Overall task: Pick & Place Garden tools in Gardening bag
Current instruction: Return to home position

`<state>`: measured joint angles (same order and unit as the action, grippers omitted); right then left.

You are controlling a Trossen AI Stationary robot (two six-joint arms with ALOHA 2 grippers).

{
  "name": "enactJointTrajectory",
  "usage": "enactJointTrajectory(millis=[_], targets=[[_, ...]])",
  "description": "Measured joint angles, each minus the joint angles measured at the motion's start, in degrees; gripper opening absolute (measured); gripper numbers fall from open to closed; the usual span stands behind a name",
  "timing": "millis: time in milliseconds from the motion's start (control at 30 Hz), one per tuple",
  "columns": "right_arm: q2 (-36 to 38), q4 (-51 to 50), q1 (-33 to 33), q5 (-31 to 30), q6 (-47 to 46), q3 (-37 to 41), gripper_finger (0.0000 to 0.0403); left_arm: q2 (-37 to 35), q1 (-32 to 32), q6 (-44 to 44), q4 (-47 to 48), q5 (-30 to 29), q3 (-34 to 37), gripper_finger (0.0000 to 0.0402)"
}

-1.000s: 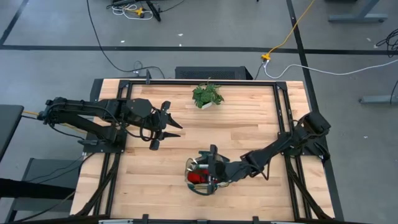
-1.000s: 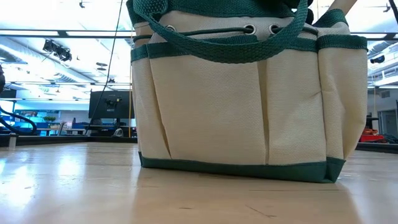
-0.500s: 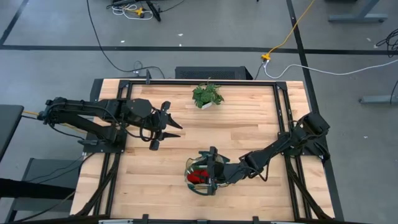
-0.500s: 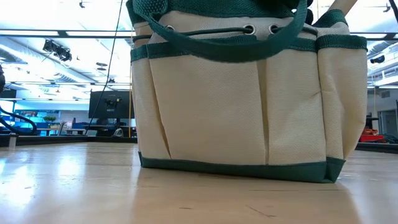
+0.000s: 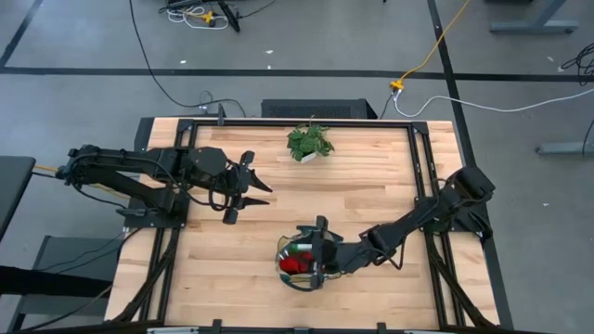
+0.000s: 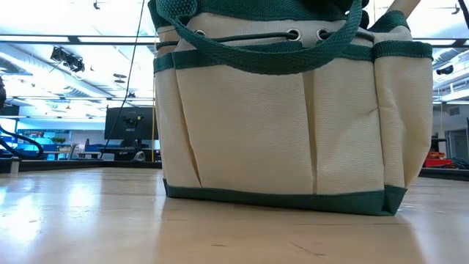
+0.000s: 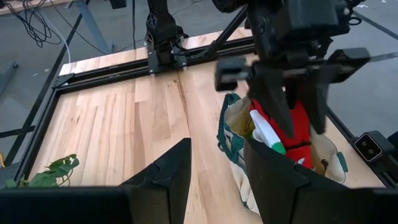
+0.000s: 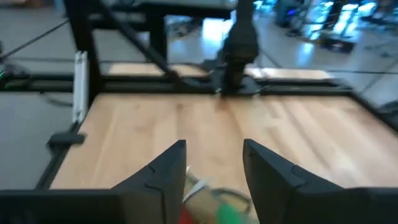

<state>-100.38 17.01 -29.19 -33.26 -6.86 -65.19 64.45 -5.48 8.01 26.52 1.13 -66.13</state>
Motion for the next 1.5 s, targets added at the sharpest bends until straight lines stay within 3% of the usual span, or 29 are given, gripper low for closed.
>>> enactJointTrajectory(millis=[367, 667, 1033, 1167, 1500], targets=[[10.7, -8.06, 0.01, -7.8, 4.74, -0.01, 0.0114, 0.0, 0.04, -0.26, 0.07, -3.25, 0.0, 0.0153], [17.28, -22.02, 1.45, -7.01, 4.32, -0.09, 0.0085, -0.02, 0.02, 0.44, 0.41, -3.89, 0.0, 0.0153], [20.39, -29.78, 7.47, -6.07, 3.18, 1.12, 0.0087, -0.3, 0.07, 0.15, 0.53, -3.89, 0.0, 0.0154], [26.16, -25.14, 9.38, -4.86, 1.35, 9.33, 0.0084, -2.32, 0.21, 0.07, -1.78, -3.89, 3.53, 0.0154], [45.16, 8.54, 9.62, 1.74, 5.11, 37.79, 0.0084, -14.86, 0.63, -2.5, -23.4, -3.93, 25.97, 0.0154]])
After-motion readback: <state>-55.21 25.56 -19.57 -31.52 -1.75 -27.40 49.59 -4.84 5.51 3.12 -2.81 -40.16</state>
